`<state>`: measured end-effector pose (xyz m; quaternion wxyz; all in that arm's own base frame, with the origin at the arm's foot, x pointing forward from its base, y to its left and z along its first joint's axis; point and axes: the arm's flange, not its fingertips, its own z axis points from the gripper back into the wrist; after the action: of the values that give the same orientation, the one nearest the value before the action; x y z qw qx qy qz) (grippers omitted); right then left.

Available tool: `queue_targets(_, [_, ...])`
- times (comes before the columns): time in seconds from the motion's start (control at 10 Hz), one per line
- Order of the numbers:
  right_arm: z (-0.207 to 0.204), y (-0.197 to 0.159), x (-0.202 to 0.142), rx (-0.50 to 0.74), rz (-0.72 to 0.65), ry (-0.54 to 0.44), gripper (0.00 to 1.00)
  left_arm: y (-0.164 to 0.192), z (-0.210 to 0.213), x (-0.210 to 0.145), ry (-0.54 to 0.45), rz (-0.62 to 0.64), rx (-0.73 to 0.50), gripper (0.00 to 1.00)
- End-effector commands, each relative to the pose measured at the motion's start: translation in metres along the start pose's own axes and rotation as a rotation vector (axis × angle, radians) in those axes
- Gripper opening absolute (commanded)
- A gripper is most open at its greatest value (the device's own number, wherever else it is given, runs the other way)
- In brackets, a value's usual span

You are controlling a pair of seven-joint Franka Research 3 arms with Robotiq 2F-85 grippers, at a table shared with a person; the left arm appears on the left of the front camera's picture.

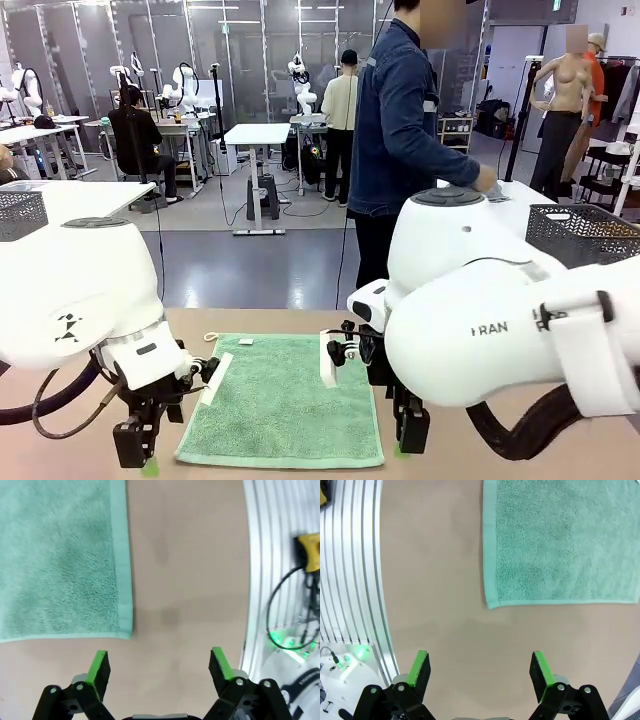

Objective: Fold the towels and place them in the basket.
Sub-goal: When a person lays out a Towel with hook on the table, fold it in half twice.

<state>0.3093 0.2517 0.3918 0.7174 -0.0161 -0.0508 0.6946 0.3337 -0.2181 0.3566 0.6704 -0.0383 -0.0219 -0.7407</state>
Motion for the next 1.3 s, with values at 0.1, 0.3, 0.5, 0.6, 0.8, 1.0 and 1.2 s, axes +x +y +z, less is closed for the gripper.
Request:
queue_targets(0.1, [-0.029, 0.001, 0.002, 0.004, 0.009, -0.008, 1.0, 0.006, -0.016, -0.003, -0.045, -0.016, 0.006, 1.0])
queue_targets(0.3, [-0.045, -0.005, 0.006, 0.0, 0.035, -0.006, 1.0, 0.011, -0.029, 0.0, -0.023, 0.014, 0.021, 1.0])
queue_targets(0.5, [-0.057, -0.008, 0.009, -0.003, 0.039, -0.005, 1.0, 0.019, -0.039, 0.001, -0.046, 0.055, 0.034, 1.0])
queue_targets(0.6, [-0.065, -0.011, 0.01, 0.0, 0.042, 0.0, 1.0, 0.023, -0.043, -0.002, -0.06, 0.079, 0.057, 1.0])
queue_targets(0.8, [-0.075, -0.015, 0.011, 0.018, 0.032, -0.007, 1.0, 0.024, -0.048, -0.005, -0.054, 0.097, 0.072, 1.0])
queue_targets(1.0, [-0.078, -0.02, 0.011, 0.021, 0.034, -0.026, 1.0, 0.028, -0.053, -0.005, -0.049, 0.096, 0.058, 1.0])
queue_targets(1.2, [-0.084, -0.026, 0.012, 0.031, 0.036, -0.017, 1.0, 0.032, -0.055, -0.004, -0.041, 0.096, 0.047, 1.0])
